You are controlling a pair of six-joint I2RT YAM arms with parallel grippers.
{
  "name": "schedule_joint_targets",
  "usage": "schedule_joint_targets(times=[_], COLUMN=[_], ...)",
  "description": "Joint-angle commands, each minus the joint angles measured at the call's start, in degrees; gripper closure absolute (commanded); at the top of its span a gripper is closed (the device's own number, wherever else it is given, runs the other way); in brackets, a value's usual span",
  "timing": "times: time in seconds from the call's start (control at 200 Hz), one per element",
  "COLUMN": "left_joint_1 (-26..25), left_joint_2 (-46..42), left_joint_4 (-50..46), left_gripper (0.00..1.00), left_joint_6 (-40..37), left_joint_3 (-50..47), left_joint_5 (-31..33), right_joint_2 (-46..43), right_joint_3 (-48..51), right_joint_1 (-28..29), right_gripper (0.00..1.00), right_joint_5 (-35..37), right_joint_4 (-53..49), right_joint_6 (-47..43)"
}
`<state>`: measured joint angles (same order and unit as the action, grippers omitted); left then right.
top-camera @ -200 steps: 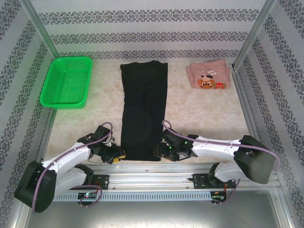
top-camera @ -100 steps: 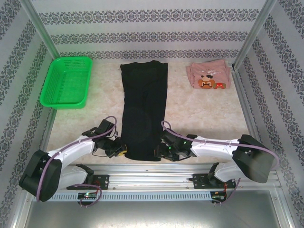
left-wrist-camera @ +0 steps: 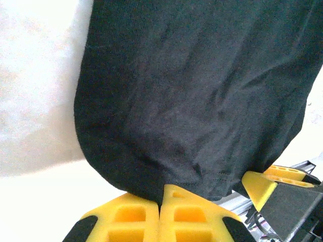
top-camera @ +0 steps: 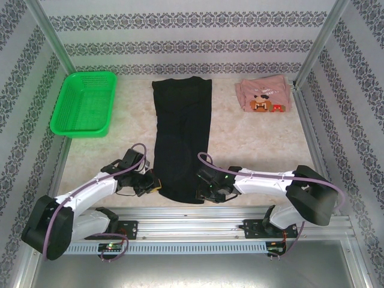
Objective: Fold and stack the t-shirts
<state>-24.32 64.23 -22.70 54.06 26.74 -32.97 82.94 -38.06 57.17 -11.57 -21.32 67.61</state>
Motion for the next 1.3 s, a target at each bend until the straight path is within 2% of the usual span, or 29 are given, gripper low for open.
schedule_joint_targets(times=[0.0,0.225,0.605,0.919,1.059,1.294], left_joint_1=[-0.57,-0.55,-0.47,-0.37,-0.08,0.9], left_joint_2=[-0.9,-0.8,-3.4,-9.43,-8.54,-5.04], left_joint_4=[-0.78,0.49,-3.4,-9.21,-7.82,-6.82], left_gripper=[1.0,1.0,1.0,1.0,1.0,1.0], left_joint_6=[-0.8,-0.89,-2.02,-1.09,-0.12,-0.36], left_joint_3=[-0.99,-1.26,-0.12,2.67,4.62,10.39], left_joint_5=[-0.38,-1.52,-1.85,-0.41,-0.25,-1.24], right_joint_2=[2.99,4.38,1.16,-10.64,-17.59,-20.97], right_joint_3=[-1.86,-4.33,-4.83,-1.37,0.53,-1.37], right_joint_1=[1.9,1.98,1.89,-0.19,-4.0,-9.24], right_gripper=[0.62,0.71,1.0,1.0,1.0,1.0], right_joint_5=[-3.54,-3.72,-2.8,0.31,0.85,0.02], right_joint_4=[7.22,4.68,0.67,-5.98,-7.94,-11.99], right_joint_6=[-0.2,-1.08,-0.91,1.14,1.04,-2.56])
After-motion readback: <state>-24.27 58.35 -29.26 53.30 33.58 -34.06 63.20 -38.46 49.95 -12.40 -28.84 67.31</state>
